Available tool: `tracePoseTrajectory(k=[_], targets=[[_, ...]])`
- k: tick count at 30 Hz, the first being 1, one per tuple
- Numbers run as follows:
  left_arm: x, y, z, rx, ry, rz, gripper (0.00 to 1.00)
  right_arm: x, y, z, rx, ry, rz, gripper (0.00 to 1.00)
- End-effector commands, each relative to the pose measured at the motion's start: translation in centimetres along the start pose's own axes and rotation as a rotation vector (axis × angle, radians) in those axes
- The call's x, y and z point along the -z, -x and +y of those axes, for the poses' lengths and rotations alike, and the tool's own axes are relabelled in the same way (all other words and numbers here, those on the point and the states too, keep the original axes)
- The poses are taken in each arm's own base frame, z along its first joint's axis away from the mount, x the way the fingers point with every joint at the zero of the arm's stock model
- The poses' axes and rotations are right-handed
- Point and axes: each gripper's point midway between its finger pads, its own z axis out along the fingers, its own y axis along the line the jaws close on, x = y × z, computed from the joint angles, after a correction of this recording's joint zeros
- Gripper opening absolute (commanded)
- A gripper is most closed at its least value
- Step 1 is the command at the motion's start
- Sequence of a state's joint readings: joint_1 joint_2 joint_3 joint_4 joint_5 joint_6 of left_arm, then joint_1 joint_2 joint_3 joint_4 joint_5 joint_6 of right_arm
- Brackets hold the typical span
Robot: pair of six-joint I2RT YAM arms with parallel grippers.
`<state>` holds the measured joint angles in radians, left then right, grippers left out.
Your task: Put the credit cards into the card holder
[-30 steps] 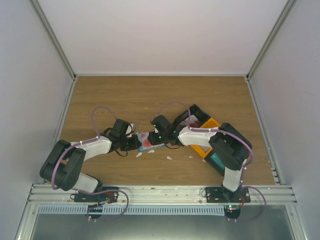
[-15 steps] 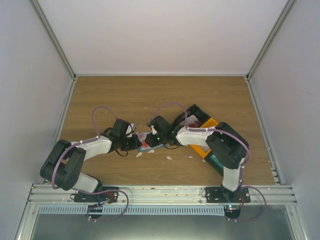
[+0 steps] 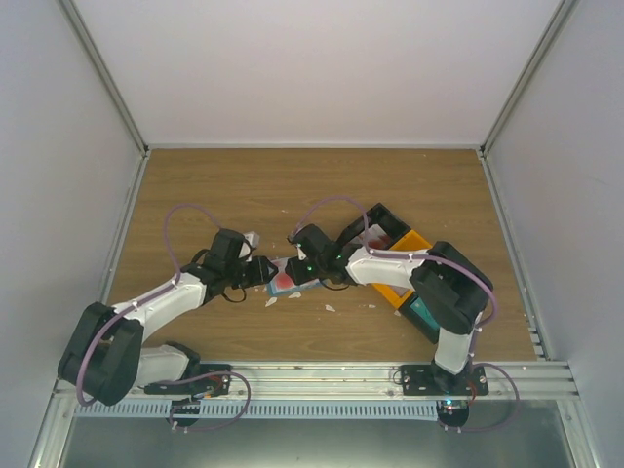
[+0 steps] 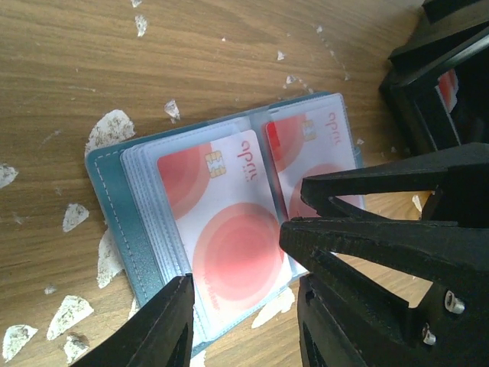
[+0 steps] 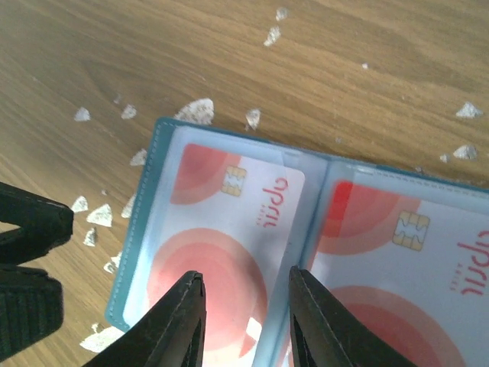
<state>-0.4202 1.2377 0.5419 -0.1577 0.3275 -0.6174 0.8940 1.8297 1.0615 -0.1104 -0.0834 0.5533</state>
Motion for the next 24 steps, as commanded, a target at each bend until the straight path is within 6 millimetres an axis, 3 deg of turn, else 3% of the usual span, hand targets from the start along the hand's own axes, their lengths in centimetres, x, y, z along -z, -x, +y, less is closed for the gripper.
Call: tracePoseTrajectory(k=[1, 9, 13, 17, 24], targets=[[-0.9, -0.5, 0.2, 0.015, -0.008, 0.022, 0.41, -0.7, -1.4, -0.5, 0.021, -0.046, 0.053, 0.31], [-2.4, -1.6, 0.6, 0.036, -0.032, 0.073, 0.40, -1.9, -3.5, -1.5, 0.031, -0.086, 0.136, 0.22], [-2.6, -1.9, 0.4, 0.038, -0.056, 0.089, 0.40, -2.2, -4.5, -2.5, 0.028, -0.132, 0.165, 0.12], [-2.6, -1.9, 0.2, 0.035, -0.067, 0.087, 0.40, -2.3, -4.9, -3.1, 0.023, -0.163, 0.175, 0.05], [-2.6, -1.7, 0.1, 0.030, -0.072, 0.082, 0.40, -2.4, -5.0, -3.5, 0.025, -0.180, 0.174, 0.01]])
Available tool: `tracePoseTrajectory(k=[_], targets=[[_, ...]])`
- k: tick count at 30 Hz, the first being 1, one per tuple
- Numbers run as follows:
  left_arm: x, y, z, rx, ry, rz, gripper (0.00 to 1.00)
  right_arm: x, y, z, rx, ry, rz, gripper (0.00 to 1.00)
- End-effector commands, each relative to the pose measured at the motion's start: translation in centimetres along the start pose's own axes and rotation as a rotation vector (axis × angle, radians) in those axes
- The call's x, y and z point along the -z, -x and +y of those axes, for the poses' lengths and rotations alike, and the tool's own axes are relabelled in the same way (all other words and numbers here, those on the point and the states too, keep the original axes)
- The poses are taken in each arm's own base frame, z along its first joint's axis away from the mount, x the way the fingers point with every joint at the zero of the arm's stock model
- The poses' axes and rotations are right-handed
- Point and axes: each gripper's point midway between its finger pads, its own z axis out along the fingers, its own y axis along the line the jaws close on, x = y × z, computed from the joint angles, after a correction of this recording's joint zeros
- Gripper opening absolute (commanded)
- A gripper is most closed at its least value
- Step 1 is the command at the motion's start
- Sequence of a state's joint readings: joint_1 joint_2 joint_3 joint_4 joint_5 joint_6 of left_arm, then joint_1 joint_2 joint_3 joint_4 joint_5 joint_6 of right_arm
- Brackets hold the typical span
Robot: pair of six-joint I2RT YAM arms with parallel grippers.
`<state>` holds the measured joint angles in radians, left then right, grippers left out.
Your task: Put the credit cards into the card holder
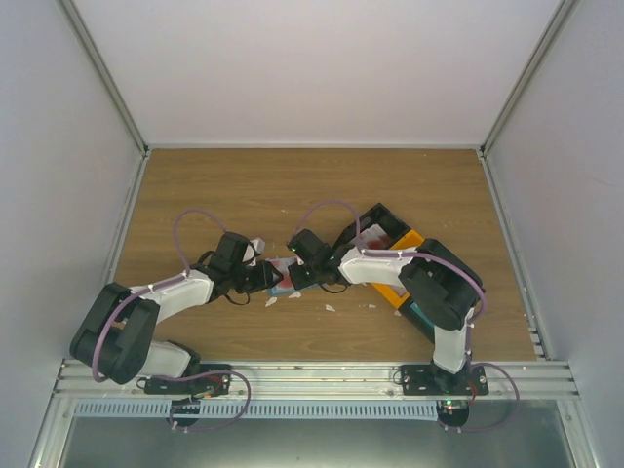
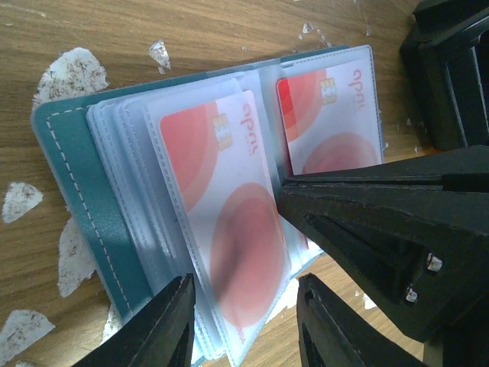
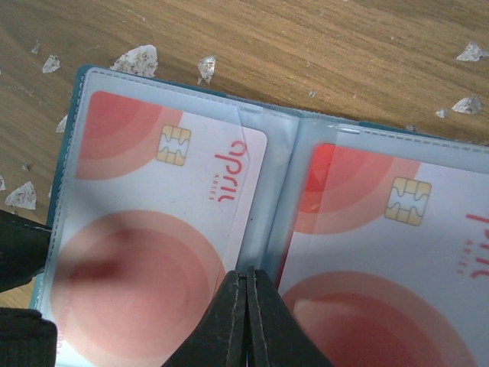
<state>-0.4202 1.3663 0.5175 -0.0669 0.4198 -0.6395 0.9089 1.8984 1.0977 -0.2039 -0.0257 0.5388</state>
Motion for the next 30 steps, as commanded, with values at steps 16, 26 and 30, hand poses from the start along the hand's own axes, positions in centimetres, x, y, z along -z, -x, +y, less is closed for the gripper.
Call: tracePoseTrajectory(k=[16, 26, 30], targets=[[-0.4, 0.1, -2.4, -0.054, -0.147, 0.003, 0.40, -1.2, -2.1, -0.7, 0.001, -0.029, 0.067, 0.01], [-0.9, 1.0, -3.7, -0.064, -0.202, 0.014, 0.42, 5.4, 3.9, -0.7, -0.073, -0.042, -0.242, 0.12], [-1.2, 1.3, -4.3, -0.069, -0.227, 0.022, 0.46, 8.0, 4.8, -2.2, -0.106, -0.078, -0.317, 0.21]])
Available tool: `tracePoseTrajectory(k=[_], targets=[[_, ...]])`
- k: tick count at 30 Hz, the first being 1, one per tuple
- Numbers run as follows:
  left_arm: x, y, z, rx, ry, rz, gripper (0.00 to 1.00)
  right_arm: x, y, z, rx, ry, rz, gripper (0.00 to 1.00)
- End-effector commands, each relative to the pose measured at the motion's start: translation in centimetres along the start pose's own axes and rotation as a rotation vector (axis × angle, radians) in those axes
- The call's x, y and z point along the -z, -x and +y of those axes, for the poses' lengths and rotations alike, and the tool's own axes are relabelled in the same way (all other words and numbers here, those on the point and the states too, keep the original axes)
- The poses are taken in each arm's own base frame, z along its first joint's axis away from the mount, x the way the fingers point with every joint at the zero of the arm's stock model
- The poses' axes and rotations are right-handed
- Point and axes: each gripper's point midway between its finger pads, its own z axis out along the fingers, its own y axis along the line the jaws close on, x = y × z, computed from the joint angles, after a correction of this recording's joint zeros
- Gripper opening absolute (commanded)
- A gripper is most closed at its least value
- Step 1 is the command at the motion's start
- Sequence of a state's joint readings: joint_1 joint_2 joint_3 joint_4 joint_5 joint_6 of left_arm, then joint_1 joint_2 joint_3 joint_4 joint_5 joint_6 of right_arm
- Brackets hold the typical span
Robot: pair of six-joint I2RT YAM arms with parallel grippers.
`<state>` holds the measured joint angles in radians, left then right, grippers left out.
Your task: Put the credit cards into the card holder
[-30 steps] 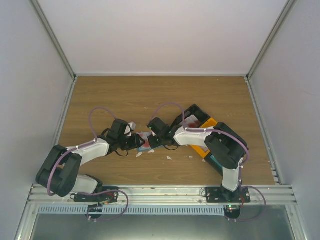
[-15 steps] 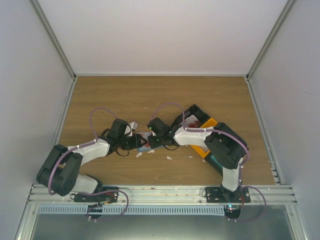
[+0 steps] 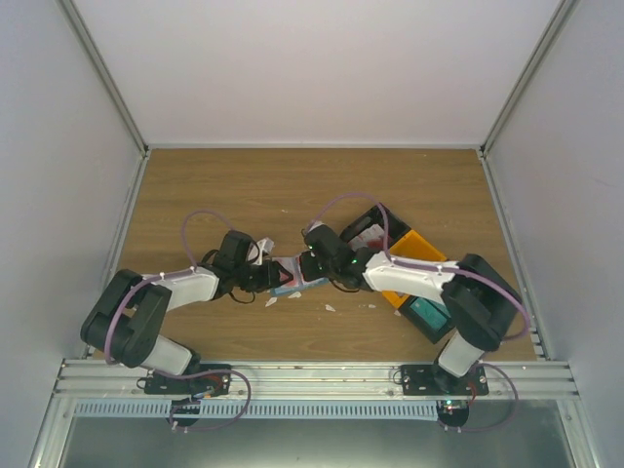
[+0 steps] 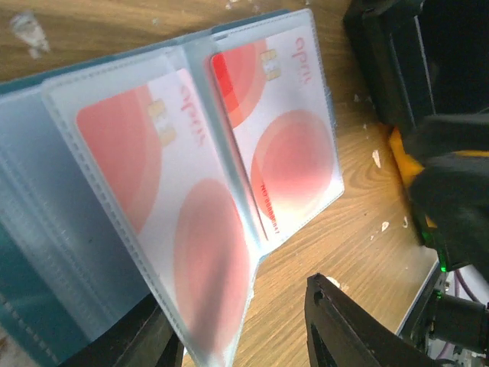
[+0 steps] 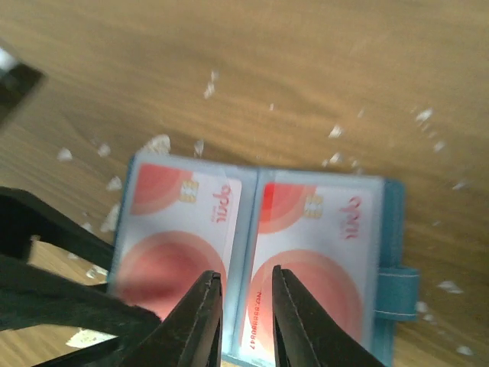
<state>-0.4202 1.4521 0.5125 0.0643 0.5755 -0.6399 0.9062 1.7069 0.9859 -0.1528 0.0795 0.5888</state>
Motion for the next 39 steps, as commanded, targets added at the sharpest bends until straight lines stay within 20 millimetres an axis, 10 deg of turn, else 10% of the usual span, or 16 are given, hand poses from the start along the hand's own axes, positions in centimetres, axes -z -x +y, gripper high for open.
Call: tracePoseTrajectory(k=[1, 20, 29, 39], targets=[[-0.1, 2.2, -2.5, -0.057, -0.087, -0.040, 0.46, 3.0, 3.2, -1.7, -0.052, -0.054, -0.156, 0.24], [-5.0, 4.6, -6.4, -0.123, -0.246, 0.007, 0.69, 14.5, -3.6, -20.1, -0.408, -0.514, -0.116, 0.34], [-2.8, 4.5, -6.9, -0.149, -0.227, -0.055, 0.70, 11.7, -4.5, -21.4, -0.385, -0.509, 0.024, 0.31], [-1.2, 3.9, -6.4, -0.157, -0.172, -0.090, 0.70, 7.1, 0.0, -21.3, -0.285, -0.435, 0.046, 0.34]])
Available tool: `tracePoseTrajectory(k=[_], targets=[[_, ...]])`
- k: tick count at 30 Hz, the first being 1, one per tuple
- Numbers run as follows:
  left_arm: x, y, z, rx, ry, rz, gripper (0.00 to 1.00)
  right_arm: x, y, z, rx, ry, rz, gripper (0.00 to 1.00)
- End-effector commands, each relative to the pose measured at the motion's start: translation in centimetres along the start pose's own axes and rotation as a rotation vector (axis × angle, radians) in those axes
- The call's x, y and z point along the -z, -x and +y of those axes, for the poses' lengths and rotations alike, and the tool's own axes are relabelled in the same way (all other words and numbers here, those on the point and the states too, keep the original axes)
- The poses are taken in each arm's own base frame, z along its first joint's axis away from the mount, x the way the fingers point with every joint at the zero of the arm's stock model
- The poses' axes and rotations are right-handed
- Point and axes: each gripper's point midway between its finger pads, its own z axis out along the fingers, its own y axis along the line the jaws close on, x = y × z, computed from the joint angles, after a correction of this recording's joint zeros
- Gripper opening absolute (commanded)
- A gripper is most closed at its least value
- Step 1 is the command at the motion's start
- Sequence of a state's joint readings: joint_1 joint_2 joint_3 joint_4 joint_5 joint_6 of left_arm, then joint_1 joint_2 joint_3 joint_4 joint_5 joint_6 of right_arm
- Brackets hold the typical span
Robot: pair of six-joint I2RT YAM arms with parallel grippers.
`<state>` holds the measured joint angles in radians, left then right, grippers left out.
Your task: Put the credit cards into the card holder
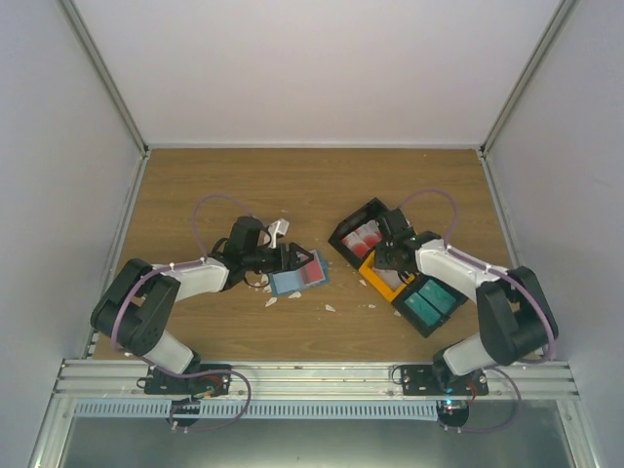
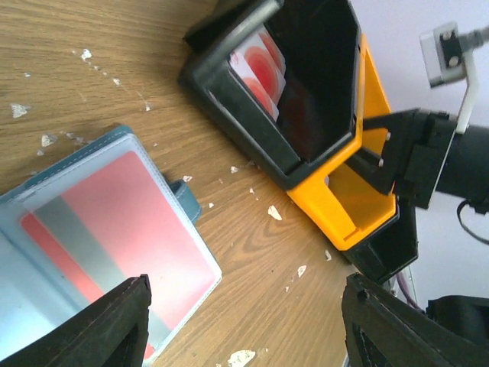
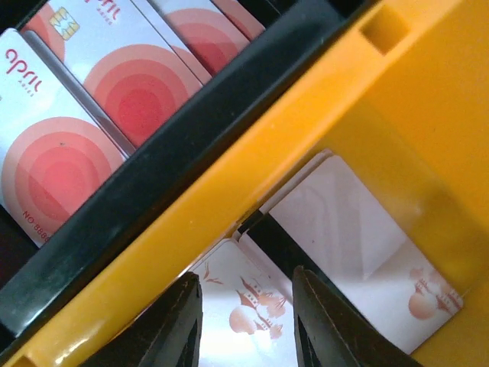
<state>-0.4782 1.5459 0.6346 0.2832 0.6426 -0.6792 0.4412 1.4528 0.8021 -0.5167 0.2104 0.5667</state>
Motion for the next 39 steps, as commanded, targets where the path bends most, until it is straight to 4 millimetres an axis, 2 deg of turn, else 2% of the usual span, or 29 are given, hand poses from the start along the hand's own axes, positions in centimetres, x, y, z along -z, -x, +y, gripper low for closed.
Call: tracePoseTrajectory(k=[1, 4, 8, 11, 14, 17, 23, 27, 33, 39], targets=[[0.2, -0.5, 0.1, -0.023, 0.020, -0.005, 0.70, -0.1, 4.8, 2.4, 0.036, 0.074, -0.089, 0.35], [-0.1, -0.7, -0.6, -0.029, -0.009, 0.011, 0.70, -0.5, 6.2, 3.3, 0.051, 0.115, -0.101, 0.39], [-1.1, -1.1, -1.8, -0.044, -0.032, 0.037, 0.69, -1.8, 6.7, 3.6, 0.081, 0.143, -0.075, 0.44], [-2.2, -1.5, -2.6, -0.046, -0.042, 0.058, 0.67, -2.5, 6.0, 3.3, 0.102, 0.151, -0.039, 0.44], [-3.5, -2.0, -3.1, -0.036, -0.039, 0.073, 0.62, -3.1, 5.1, 2.3, 0.115, 0.112, 0.002, 0.43], [-5.2, -2.5, -4.0, -0.021, -0.059, 0.088, 0.55, -3.4, 4.2, 2.1, 0.146, 0.120, 0.029, 0.43], [-9.0, -2.9, -5.6, -0.004, -0.052, 0.079, 0.45, -4.6, 2.5, 3.4, 0.237, 0.193, 0.119, 0.43], [-11.1, -2.7, -4.9, 0.000, 0.038, 0.051, 0.43, -5.4, 2.3, 2.5, 0.234, 0.141, 0.138, 0.43], [-12.6, -1.8, -4.3, -0.013, 0.066, 0.034, 0.41, -5.9, 1.4, 3.2, 0.262, 0.185, 0.181, 0.43], [-14.2, -1.6, -3.0, -0.010, 0.111, 0.046, 0.22, -5.1, 0.1, 5.0, 0.271, 0.313, 0.229, 0.39]])
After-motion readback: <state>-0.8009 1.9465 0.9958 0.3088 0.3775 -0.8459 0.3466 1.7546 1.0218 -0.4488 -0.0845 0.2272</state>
